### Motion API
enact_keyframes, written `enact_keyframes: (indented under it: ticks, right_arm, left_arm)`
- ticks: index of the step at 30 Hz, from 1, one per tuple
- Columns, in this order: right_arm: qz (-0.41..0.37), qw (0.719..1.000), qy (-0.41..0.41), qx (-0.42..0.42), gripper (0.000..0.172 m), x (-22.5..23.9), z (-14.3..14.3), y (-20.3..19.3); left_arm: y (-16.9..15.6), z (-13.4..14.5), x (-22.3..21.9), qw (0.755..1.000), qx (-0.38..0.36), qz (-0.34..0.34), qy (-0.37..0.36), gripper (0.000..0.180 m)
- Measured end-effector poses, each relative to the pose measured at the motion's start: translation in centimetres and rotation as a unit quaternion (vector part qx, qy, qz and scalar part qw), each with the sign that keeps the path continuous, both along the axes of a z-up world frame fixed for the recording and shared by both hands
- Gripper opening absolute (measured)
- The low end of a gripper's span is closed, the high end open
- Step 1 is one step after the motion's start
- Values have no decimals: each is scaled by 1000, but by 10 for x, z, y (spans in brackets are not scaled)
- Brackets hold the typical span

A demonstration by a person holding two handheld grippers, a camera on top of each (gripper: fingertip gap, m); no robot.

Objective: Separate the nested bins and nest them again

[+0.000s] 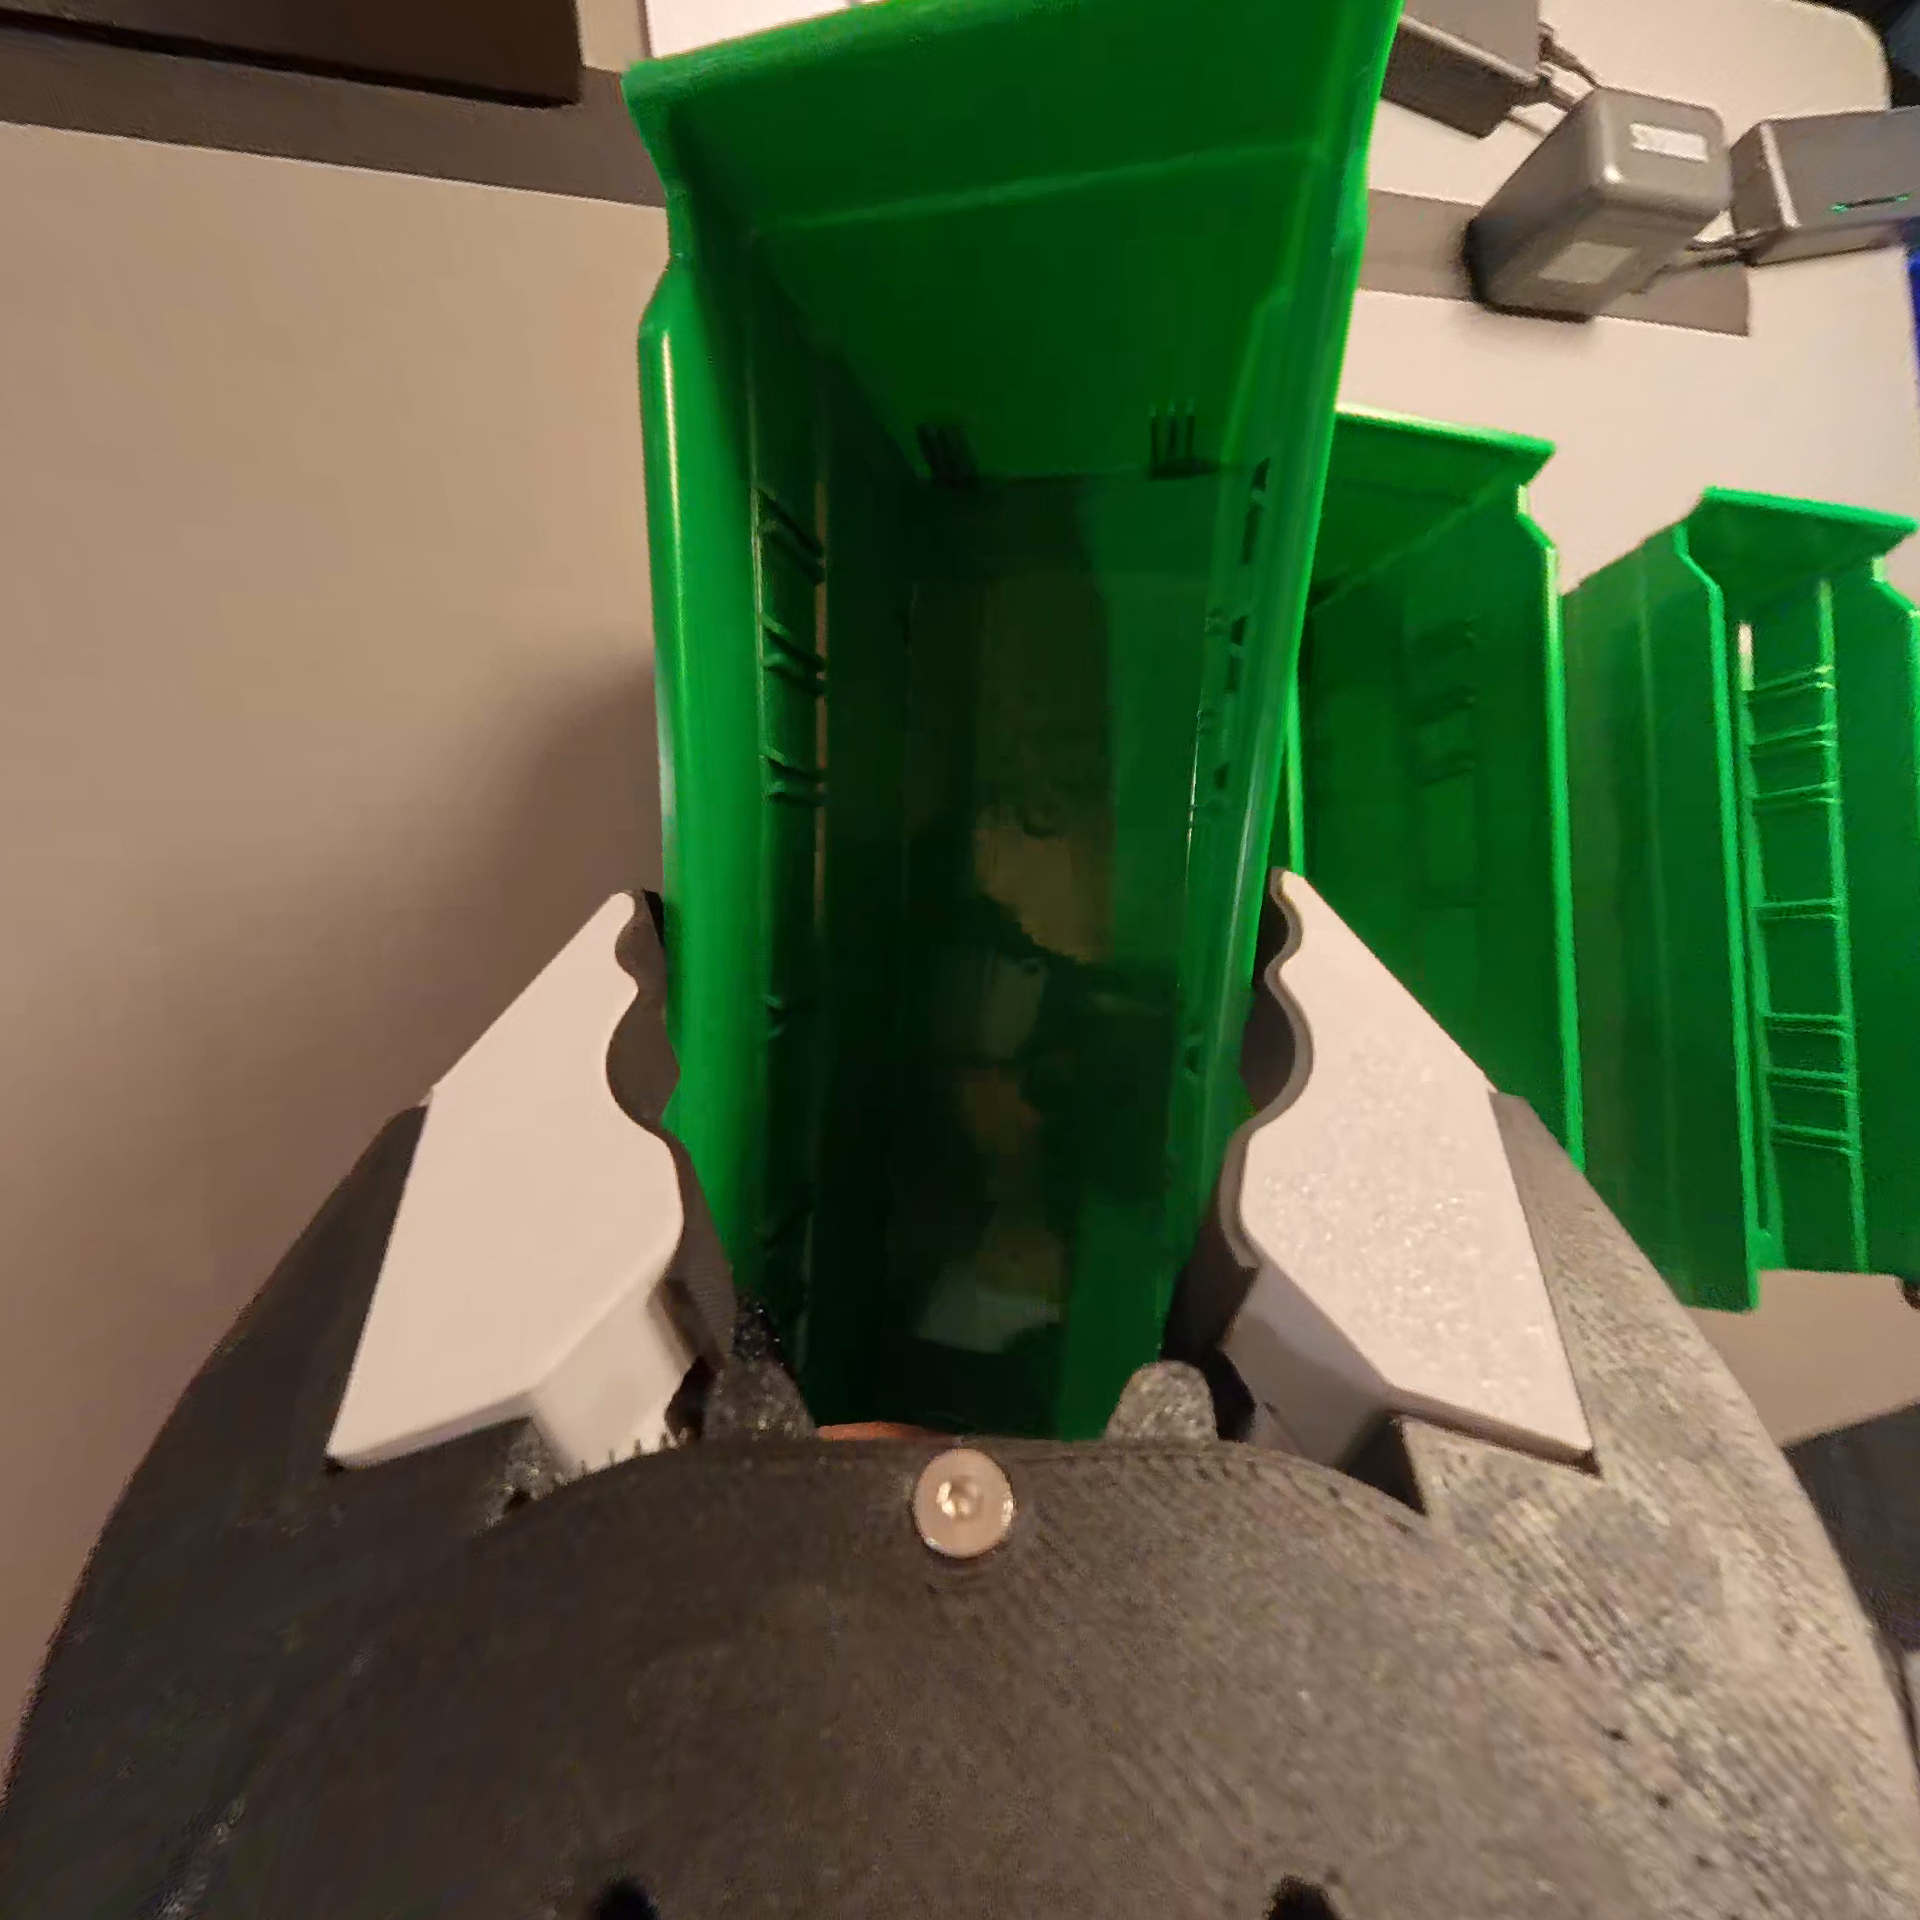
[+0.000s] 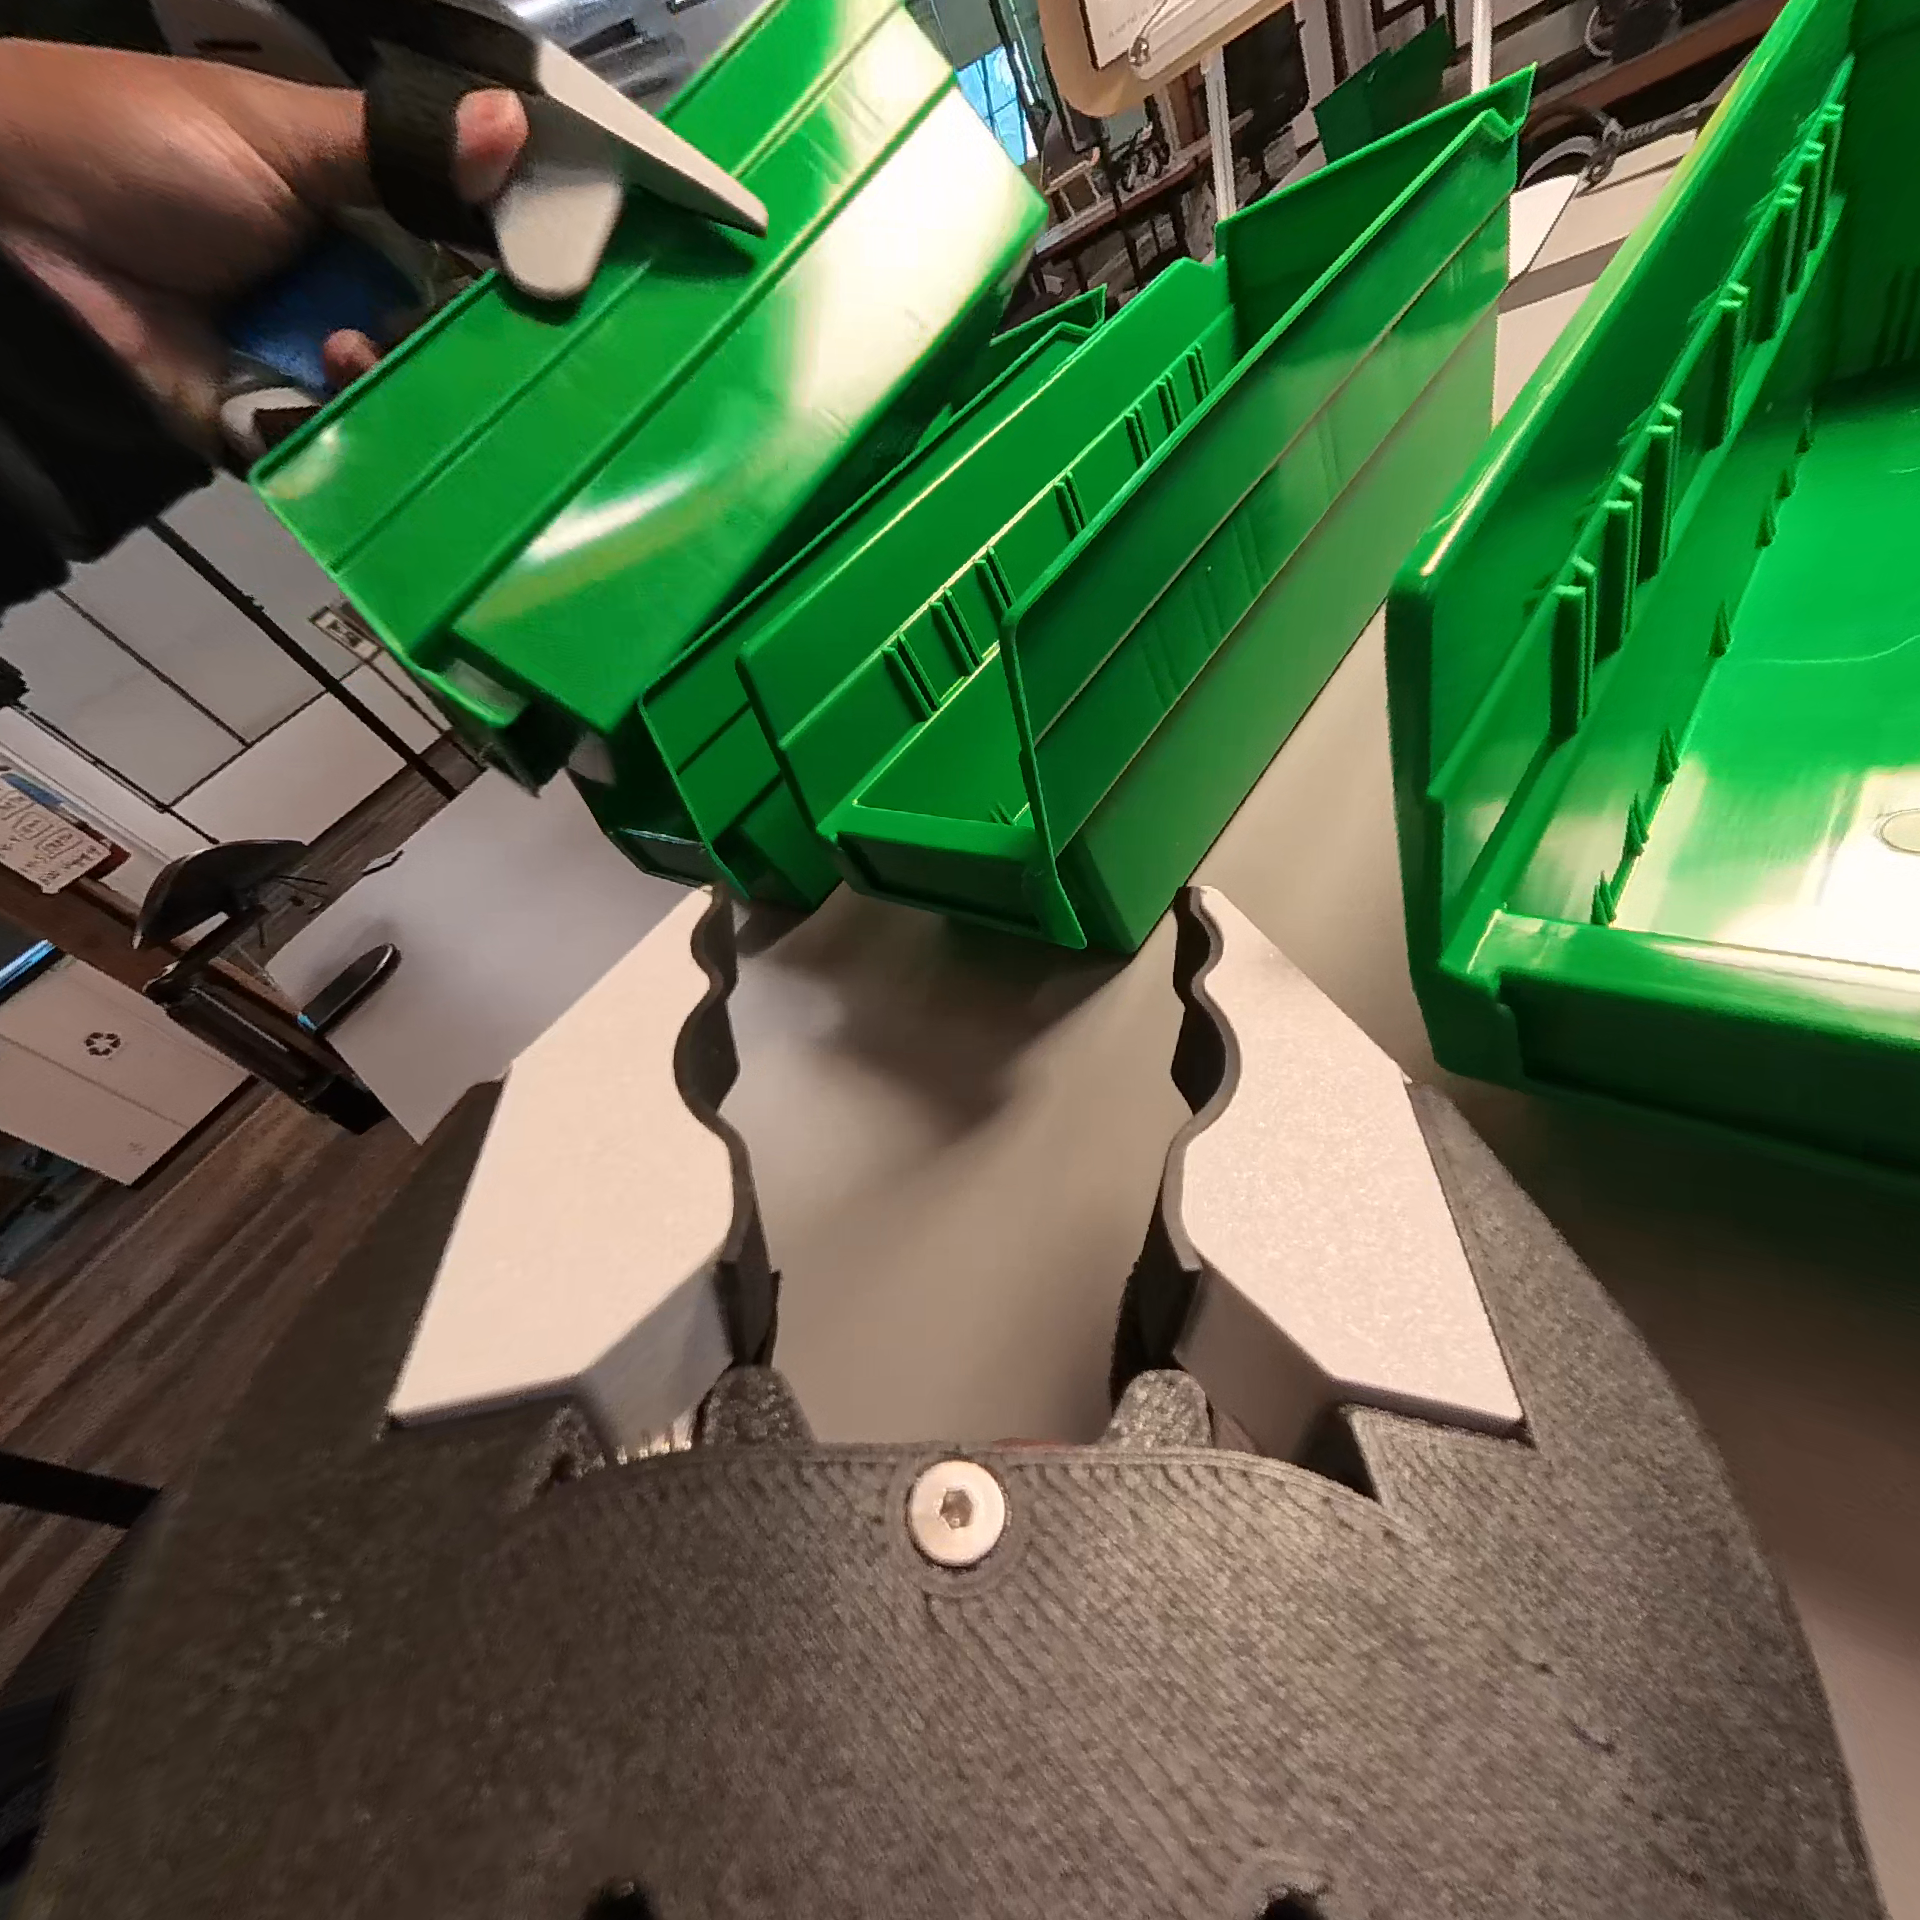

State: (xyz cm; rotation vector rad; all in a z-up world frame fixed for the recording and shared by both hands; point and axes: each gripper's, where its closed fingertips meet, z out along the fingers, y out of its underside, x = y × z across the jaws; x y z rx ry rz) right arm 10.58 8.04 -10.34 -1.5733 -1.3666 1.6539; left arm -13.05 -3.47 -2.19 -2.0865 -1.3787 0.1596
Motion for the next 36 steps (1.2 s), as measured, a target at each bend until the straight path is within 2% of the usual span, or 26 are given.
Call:
enact_keyframes:
  ticks: [10, 16, 18, 24, 28, 32, 36]
  right_arm:
    - [6, 1000, 3, -12, 86, 2, 2, 0]
    - [8, 1000, 5, -13, 86, 2, 2, 0]
    - [8, 1000, 6, -14, 86, 3, 2, 0]
    - [11, 1000, 3, -12, 86, 2, 2, -1]
    - [12, 1000, 3, -14, 86, 2, 2, -1]
    - [11, 1000, 3, -9, 86, 2, 1, -2]
    - [8, 1000, 2, -4, 86, 1, 0, -2]
  left_arm:
    - [4, -7, -19, 991, -112, 0, 70, 114]
    - [22, -25, -15, 983, -156, -36, 86, 127]
    - [31, -28, -9, 984, -149, -54, 87, 123]
    - [46, -4, 12, 982, -98, -113, 118, 123]
    - [26, 9, 33, 981, -47, -148, 119, 123]
    - [-18, 16, 49, 974, 16, -175, 140, 121]
    - [-64, 3, 67, 961, 84, -204, 164, 115]
